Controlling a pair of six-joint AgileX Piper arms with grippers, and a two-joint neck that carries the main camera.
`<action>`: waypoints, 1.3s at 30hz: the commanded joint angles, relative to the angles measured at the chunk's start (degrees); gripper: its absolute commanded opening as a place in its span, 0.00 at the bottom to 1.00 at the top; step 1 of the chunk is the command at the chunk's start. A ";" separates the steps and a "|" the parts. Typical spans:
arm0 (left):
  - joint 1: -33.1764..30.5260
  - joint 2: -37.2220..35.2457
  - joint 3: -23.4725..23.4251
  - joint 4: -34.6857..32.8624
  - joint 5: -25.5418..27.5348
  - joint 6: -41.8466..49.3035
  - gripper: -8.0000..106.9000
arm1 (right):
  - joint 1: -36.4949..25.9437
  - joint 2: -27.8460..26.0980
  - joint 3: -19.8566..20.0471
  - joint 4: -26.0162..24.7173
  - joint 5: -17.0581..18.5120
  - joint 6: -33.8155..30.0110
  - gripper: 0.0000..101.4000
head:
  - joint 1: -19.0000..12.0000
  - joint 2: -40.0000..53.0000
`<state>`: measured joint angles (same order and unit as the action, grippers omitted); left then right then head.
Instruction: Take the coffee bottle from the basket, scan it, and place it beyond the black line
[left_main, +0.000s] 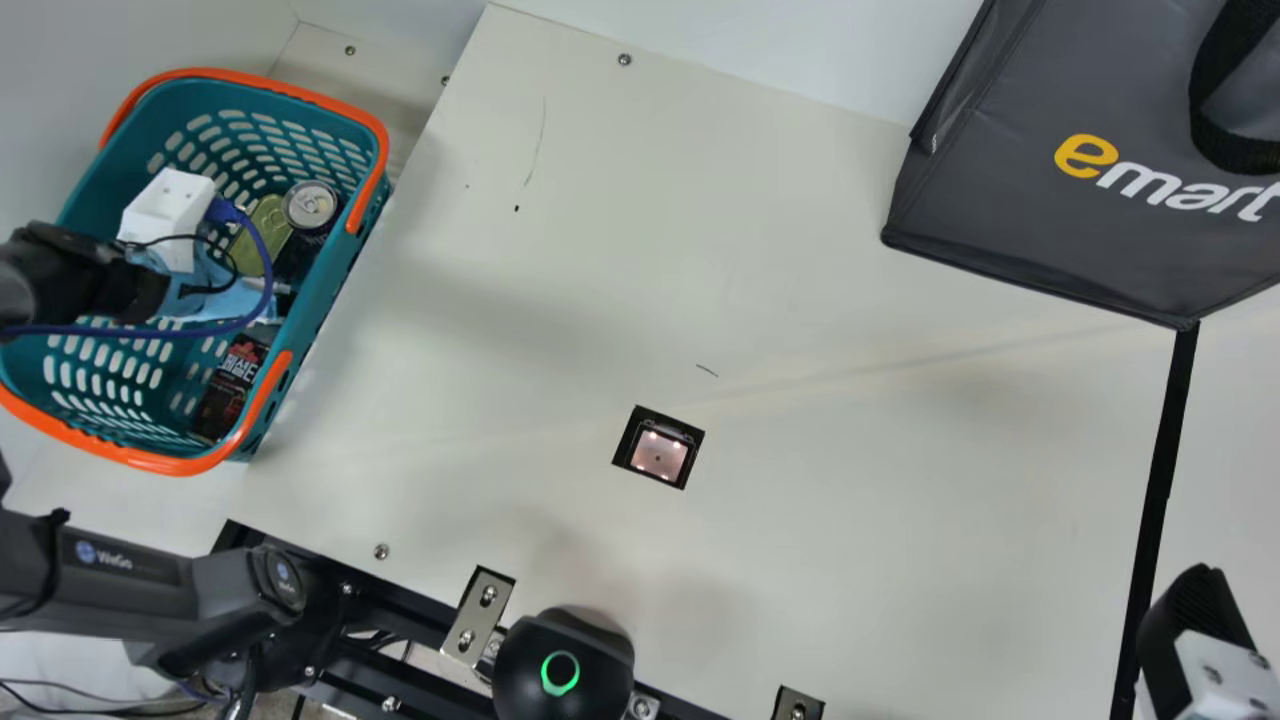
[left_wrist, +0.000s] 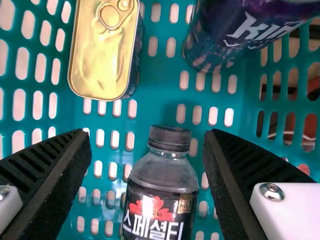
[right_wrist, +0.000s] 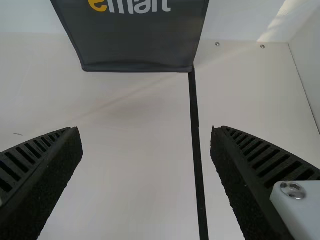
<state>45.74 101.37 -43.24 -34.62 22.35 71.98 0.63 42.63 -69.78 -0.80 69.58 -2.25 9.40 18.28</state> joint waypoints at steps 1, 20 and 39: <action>-0.11 0.65 0.03 -0.49 -0.34 0.73 0.85 | 0.00 0.00 0.00 0.00 0.00 0.00 0.90 | -1.48 0.14; -0.32 5.98 0.88 -3.63 -3.82 6.78 0.85 | 0.00 0.00 0.00 0.00 0.00 0.00 0.90 | -1.48 0.14; -2.66 11.38 -0.47 -6.54 -7.64 8.76 0.85 | 0.00 0.00 0.00 0.00 0.00 0.00 0.90 | -1.48 0.14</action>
<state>43.11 112.75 -43.75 -41.18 14.82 80.76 0.63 42.63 -69.78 -0.80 69.58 -2.25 9.40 18.28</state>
